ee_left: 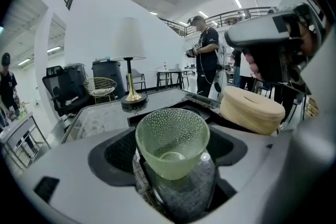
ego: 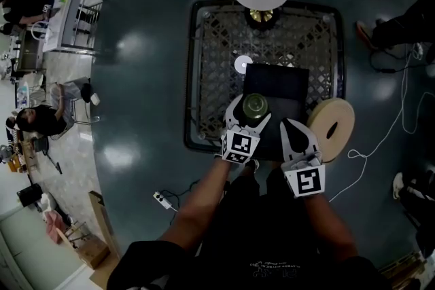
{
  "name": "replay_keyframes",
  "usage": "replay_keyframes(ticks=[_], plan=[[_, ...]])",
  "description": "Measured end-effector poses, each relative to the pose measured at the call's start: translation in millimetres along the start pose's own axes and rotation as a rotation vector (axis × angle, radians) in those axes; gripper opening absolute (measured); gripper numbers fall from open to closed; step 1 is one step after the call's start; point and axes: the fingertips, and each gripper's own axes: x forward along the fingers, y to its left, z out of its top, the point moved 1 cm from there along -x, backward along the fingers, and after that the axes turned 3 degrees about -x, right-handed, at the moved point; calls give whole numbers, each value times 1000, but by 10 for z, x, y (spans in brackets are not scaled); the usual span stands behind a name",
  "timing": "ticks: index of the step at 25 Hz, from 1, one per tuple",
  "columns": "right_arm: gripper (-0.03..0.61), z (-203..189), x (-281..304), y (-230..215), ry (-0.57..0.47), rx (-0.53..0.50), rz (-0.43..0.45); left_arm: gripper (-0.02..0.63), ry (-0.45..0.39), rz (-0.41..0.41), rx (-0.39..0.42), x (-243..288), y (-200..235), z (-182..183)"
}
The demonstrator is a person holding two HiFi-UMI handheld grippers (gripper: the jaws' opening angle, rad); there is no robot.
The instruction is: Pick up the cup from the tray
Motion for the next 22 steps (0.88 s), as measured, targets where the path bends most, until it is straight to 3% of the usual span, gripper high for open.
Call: replay_keyframes(ticks=[12, 22], plan=[[9, -39, 18, -13, 7, 4, 11, 394, 5, 7, 7, 70, 2, 3], [9, -42, 35, -42, 2, 10, -6, 394, -37, -9, 7, 20, -57, 154]])
